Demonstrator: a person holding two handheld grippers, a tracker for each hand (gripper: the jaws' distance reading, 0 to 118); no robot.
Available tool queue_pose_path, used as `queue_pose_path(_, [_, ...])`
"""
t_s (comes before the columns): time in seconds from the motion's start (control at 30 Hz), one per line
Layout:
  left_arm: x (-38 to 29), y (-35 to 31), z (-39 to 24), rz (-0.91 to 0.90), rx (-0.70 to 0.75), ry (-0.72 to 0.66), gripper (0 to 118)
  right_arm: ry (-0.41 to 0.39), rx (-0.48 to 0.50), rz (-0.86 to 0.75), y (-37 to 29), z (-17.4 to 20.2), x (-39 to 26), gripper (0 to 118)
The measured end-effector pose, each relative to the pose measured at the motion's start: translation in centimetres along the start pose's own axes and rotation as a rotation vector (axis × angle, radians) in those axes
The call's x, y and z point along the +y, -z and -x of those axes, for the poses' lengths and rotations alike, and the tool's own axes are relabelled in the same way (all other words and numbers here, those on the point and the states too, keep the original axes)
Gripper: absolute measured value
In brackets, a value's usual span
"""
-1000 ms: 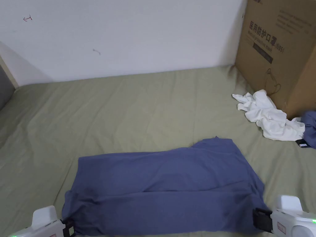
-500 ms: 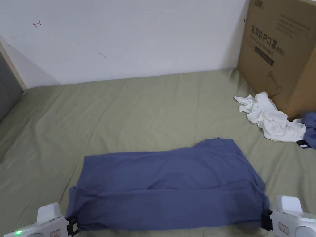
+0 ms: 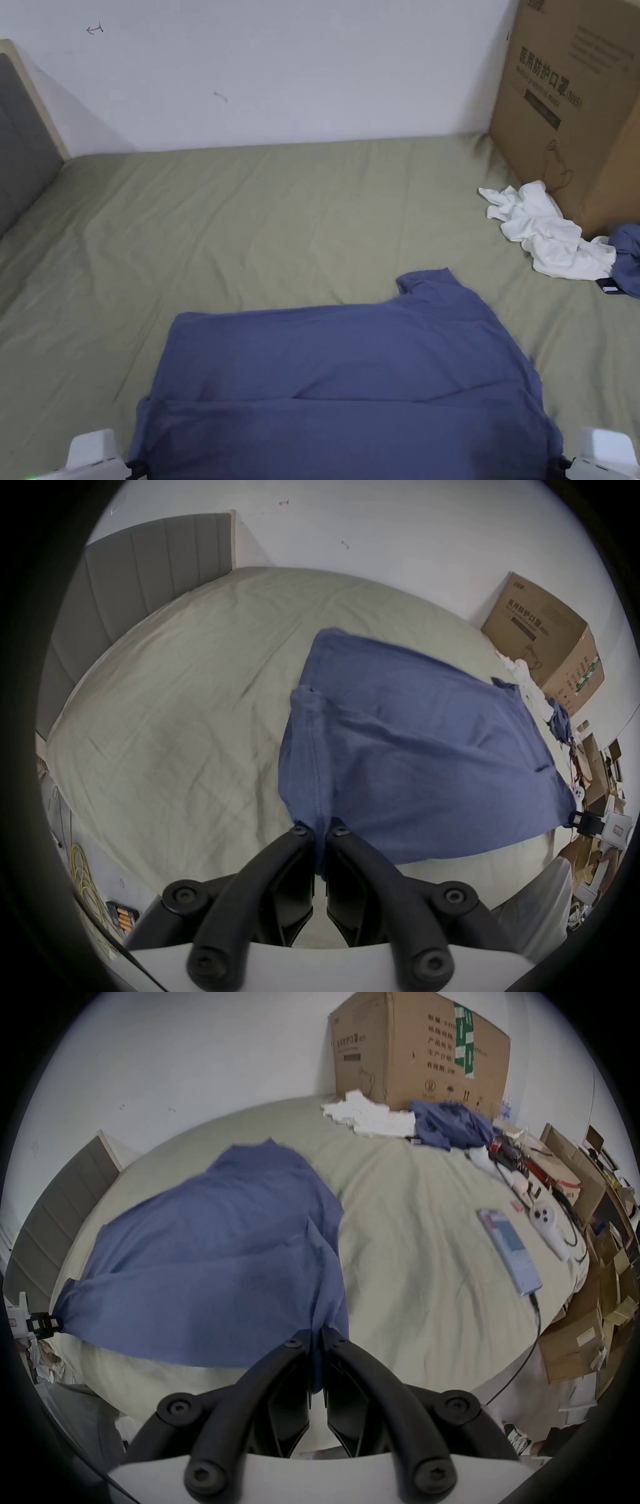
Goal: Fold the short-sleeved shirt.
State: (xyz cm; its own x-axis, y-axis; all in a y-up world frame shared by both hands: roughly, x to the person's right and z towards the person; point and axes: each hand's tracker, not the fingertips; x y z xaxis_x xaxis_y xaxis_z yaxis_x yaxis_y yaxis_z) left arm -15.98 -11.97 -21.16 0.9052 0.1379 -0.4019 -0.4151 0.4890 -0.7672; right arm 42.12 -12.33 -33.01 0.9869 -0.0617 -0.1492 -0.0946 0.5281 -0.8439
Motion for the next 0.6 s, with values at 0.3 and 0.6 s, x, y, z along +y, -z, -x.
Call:
queue_pose_path(0.3, [0.2, 2.0, -1.0, 0.063, 0.061, -0.009, 20, 0.031, -0.03, 0.035, 1.1, 0.8, -0.5, 7])
queue_pose_path(0.6, [4.7, -8.7, -5.5, -0.348, -0.06, -0.005, 89, -0.029, -0.012, -0.416, -11.2, 3.9, 6.5, 92])
